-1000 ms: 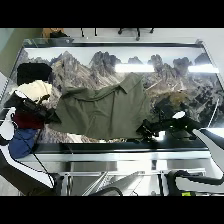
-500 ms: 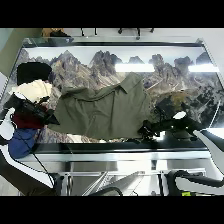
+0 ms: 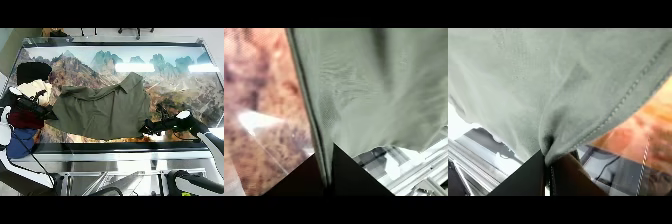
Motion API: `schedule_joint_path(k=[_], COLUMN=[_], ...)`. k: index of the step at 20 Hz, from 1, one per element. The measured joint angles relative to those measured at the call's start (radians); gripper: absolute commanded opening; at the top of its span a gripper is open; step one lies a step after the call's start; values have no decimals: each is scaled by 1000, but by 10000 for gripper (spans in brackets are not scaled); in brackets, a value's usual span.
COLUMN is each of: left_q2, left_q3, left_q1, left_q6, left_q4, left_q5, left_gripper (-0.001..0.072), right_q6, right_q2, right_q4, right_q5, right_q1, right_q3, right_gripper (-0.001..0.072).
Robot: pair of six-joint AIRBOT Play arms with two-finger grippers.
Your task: Fold the shirts.
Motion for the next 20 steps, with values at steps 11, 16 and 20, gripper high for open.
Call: schedule_joint_path(k=[11,16,20], left_q2=[320,648,853], left_q3=[124,357,437], left_q1=[2,113,317], left_q6=[68,113,103], left_q4=[-518,-885,-971], left_q5=[-30,31,62], left_gripper=[16,16,16], right_q6=[-166,-205,-234], right_q2=[235,342,367], right_q4=[255,325,317], right_q5=[66,82,68], right_q1=[-176,-335,-407], right_q3=[416,917,1195], right_gripper=[25,25,26])
